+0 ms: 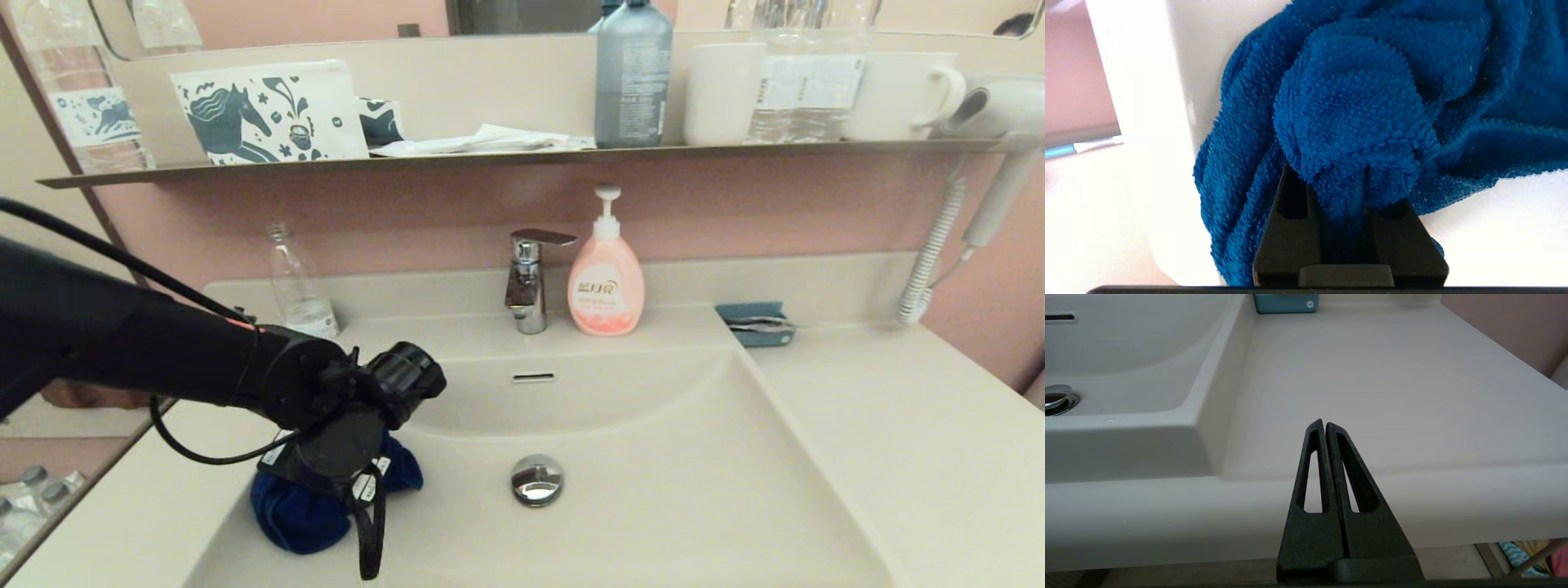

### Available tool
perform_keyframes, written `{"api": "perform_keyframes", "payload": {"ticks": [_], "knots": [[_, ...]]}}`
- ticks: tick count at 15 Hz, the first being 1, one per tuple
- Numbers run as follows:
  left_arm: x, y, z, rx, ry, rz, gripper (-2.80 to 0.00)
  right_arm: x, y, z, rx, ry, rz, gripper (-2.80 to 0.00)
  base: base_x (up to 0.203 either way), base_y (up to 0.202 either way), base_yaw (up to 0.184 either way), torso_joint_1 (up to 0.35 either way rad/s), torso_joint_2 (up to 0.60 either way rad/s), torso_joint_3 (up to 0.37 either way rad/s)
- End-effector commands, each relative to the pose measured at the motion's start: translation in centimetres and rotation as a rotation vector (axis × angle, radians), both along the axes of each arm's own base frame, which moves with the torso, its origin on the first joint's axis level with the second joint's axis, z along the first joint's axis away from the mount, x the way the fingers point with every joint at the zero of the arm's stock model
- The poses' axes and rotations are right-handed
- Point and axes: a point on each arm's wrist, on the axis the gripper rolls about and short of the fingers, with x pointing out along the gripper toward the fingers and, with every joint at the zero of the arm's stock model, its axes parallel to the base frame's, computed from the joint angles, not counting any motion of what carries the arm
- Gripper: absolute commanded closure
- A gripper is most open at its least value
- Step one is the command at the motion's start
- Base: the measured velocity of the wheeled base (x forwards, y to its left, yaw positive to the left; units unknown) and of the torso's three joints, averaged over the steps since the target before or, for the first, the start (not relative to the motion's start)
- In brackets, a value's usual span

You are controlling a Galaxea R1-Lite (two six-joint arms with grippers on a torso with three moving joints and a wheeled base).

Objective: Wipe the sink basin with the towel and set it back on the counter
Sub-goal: Wipe the sink

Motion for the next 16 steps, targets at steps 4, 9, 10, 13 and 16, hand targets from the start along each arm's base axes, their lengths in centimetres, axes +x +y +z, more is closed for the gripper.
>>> {"api": "perform_keyframes", "payload": {"ticks": [4, 9, 10, 13, 16], "knots": [[3.7, 0.4, -1.1, -0.016, -0.149, 0.005, 0.0, 0.0, 0.0, 0.0, 0.0, -0.001, 0.0, 0.0, 0.0, 0.0, 0.0, 0.0, 0.0, 0.0], [6.4, -1.0, -5.1, -0.071, -0.307, -0.034, 0.0, 0.0, 0.0, 0.0, 0.0, 0.001, 0.0, 0.0, 0.0, 0.0, 0.0, 0.0, 0.0, 0.0], [6.0, -1.8, -5.3, -0.085, -0.313, -0.043, 0.0, 0.0, 0.0, 0.0, 0.0, 0.0, 0.0, 0.0, 0.0, 0.0, 0.0, 0.0, 0.0, 0.0], [4.8, -4.5, -5.6, -0.152, -0.307, -0.101, 0.0, 0.0, 0.0, 0.0, 0.0, 0.001, 0.0, 0.0, 0.0, 0.0, 0.0, 0.0, 0.0, 0.0], [3.8, -6.6, -5.8, -0.212, -0.262, -0.112, 0.0, 0.0, 0.0, 0.0, 0.0, 0.001, 0.0, 0.0, 0.0, 0.0, 0.0, 0.0, 0.0, 0.0]]}}
